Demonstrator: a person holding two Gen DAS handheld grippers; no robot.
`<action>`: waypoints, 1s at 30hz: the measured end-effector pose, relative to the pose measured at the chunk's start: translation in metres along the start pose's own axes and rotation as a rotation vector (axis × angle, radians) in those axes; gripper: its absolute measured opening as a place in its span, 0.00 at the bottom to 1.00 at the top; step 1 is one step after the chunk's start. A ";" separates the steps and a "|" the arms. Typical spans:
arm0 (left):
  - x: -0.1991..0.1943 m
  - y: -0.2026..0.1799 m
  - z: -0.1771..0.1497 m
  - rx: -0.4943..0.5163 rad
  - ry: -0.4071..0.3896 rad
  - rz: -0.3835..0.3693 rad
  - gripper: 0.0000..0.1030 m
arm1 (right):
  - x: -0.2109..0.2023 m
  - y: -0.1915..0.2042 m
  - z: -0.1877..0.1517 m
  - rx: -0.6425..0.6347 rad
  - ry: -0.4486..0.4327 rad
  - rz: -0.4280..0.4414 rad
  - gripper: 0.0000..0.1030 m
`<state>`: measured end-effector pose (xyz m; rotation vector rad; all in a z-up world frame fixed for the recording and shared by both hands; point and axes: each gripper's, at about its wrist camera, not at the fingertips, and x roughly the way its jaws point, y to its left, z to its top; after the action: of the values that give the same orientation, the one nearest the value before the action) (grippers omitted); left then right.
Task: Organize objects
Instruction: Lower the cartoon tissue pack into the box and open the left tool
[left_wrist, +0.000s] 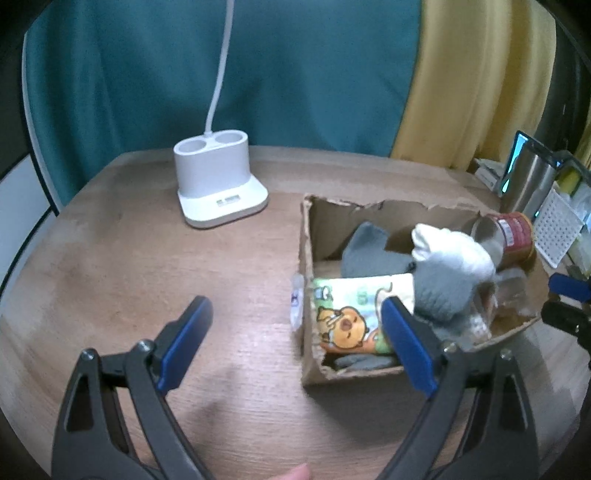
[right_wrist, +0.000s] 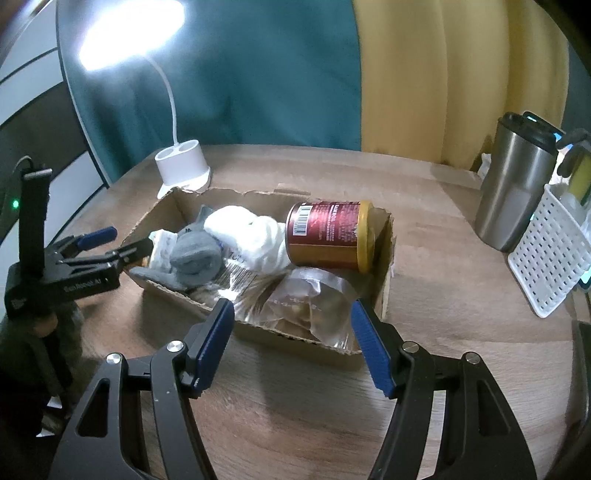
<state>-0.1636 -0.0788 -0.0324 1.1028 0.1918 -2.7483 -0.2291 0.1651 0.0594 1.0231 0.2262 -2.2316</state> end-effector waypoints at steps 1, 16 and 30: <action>0.000 -0.001 0.000 0.000 0.000 0.000 0.91 | 0.001 0.001 0.000 -0.001 0.002 0.000 0.67; -0.028 -0.008 -0.001 -0.012 -0.024 -0.093 0.91 | -0.010 0.007 -0.006 0.001 -0.014 -0.011 0.67; -0.063 -0.024 -0.012 0.023 -0.055 -0.139 0.91 | -0.026 0.021 -0.012 0.000 -0.028 -0.038 0.67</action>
<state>-0.1153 -0.0462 0.0042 1.0559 0.2388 -2.9063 -0.1962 0.1662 0.0726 0.9947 0.2349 -2.2785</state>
